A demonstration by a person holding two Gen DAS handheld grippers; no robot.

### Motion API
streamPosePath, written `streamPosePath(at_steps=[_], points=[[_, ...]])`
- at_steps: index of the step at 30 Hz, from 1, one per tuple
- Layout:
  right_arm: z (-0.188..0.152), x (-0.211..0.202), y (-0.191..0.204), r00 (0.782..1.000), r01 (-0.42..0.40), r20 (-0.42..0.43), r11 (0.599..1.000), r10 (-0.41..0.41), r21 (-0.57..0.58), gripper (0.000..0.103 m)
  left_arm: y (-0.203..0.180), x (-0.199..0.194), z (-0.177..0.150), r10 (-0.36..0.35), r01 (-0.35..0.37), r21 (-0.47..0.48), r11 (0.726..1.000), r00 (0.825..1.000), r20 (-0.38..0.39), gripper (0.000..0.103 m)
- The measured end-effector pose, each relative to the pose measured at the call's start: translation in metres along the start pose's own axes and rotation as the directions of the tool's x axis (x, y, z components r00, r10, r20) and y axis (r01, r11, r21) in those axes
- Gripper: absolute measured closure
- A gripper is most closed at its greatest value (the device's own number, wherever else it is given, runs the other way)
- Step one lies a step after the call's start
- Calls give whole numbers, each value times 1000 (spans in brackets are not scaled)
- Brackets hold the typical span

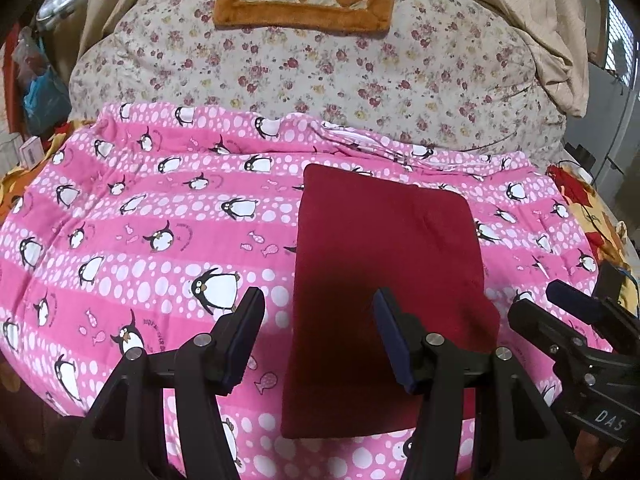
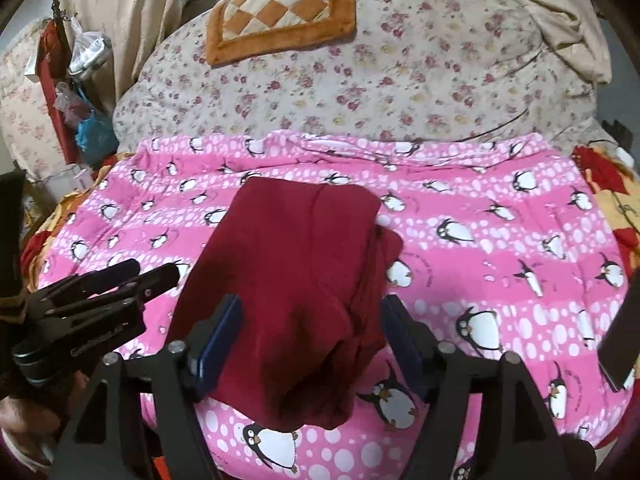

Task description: Fold small clothes

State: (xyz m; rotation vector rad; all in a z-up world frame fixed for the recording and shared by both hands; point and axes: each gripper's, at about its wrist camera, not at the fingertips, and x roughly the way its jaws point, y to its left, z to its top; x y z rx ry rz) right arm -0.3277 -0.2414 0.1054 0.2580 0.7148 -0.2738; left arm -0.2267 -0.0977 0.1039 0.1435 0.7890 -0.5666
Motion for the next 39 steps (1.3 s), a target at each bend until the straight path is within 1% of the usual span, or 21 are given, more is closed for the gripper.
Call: streamPosePath(at_steps=[5,12,21,39], points=[[-1,1,-1,1000,17,1,1000,-17,16,23,-1,0,-1,0,0,-3,1000,1000,2,66],[-1,5,-4,999,39,-13,999,-39,30,23,-2,2,-2,1,-1,-12,1000,1000,-3,66],[0,5,-3,998,69,6,998,-69,15,23,-3,3,-3,-8,8,-9,1000,1000,9,66],[-2,11,-2,997,70,-9,997,-70,12,23,-8,8,-5,-5,5,-5,1000,1000,3,66]])
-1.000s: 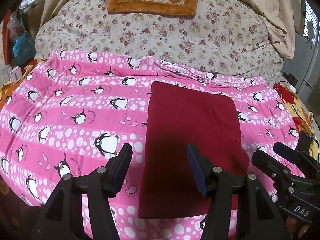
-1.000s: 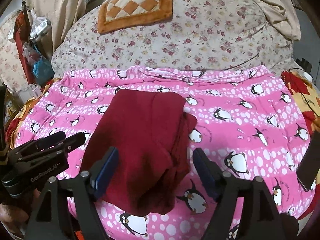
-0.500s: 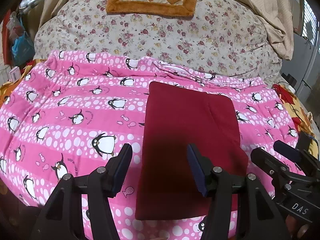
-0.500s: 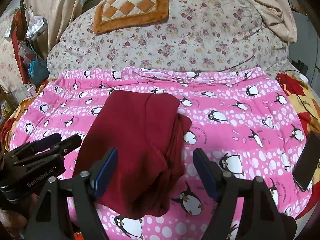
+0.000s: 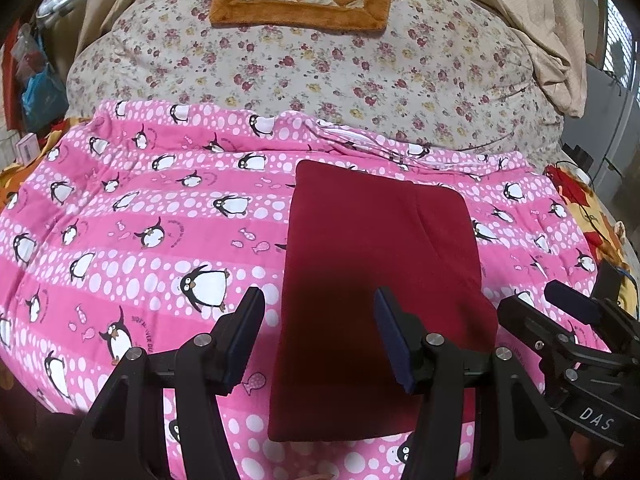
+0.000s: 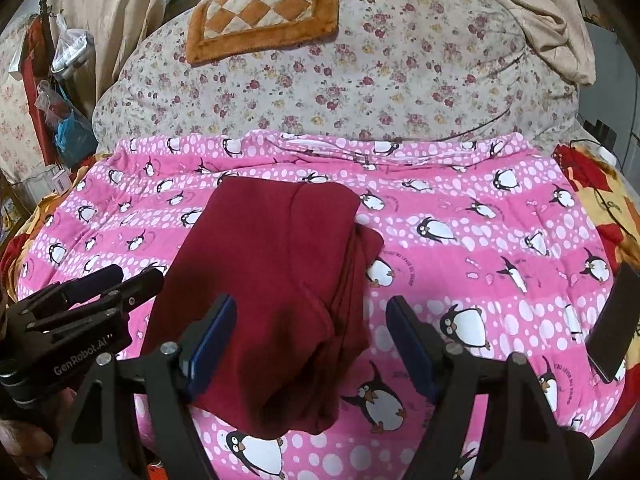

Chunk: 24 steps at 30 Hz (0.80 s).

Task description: Fold small clothes

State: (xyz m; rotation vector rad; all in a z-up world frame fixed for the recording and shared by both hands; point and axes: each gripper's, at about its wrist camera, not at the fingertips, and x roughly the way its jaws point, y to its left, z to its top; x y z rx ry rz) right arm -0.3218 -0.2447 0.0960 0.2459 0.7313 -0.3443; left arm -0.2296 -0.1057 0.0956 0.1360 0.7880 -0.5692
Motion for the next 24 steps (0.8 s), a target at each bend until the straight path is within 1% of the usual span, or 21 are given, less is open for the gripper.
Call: streamPosePath(at_steps=[24], points=[[-2,10,-1,1000,-4,-25,1000,4,4,22,1,4,-1,-7,7,-6,1000,1000,-7,67]])
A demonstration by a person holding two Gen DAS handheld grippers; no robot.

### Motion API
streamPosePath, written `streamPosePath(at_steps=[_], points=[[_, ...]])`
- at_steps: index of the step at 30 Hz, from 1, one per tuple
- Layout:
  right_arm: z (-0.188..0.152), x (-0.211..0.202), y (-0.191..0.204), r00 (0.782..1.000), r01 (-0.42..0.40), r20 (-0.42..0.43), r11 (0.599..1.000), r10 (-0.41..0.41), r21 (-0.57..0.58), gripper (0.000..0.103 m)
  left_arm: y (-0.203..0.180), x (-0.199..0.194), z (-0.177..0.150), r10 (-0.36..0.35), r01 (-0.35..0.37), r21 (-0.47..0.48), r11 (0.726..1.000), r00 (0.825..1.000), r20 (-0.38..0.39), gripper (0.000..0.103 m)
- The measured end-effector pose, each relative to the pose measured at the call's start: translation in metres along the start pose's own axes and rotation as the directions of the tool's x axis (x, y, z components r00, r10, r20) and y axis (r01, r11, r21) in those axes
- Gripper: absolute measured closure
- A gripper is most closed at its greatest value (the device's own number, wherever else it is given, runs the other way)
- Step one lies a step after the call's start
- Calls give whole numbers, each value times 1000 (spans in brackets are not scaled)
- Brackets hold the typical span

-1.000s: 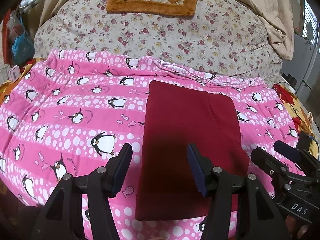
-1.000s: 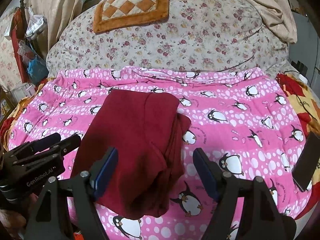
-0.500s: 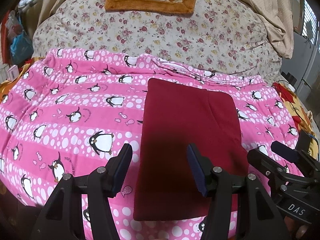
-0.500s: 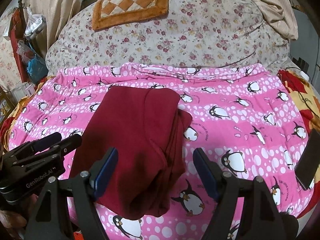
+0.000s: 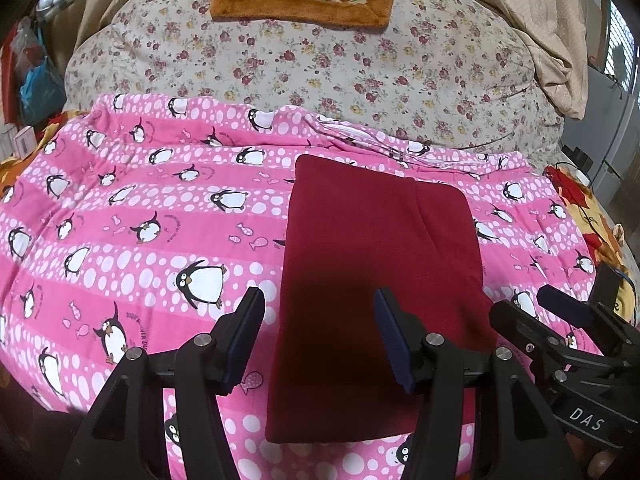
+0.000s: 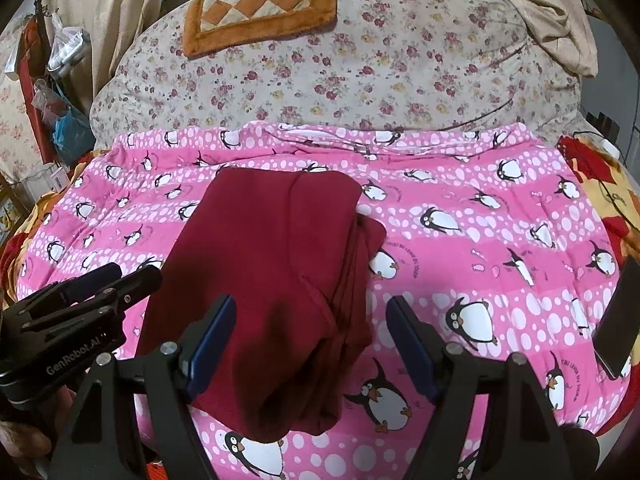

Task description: Fold small clothes

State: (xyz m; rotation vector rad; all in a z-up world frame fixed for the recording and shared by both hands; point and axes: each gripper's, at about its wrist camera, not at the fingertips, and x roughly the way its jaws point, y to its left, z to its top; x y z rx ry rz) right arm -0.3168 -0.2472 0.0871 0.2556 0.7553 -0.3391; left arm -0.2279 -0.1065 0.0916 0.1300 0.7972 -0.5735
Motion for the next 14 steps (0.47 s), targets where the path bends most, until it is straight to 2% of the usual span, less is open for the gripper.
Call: streamPosePath(at_steps=[9,14], points=[[-1,4,1,1000,5,-11,1000,-5,0,22,0,3,-2,-19,19,-19,1000,1000,-2,67],[-1,6,-1,1000,4,-18,1000,-4,3,22,12,6,2,-17,17,-56,998,1000,0,66]])
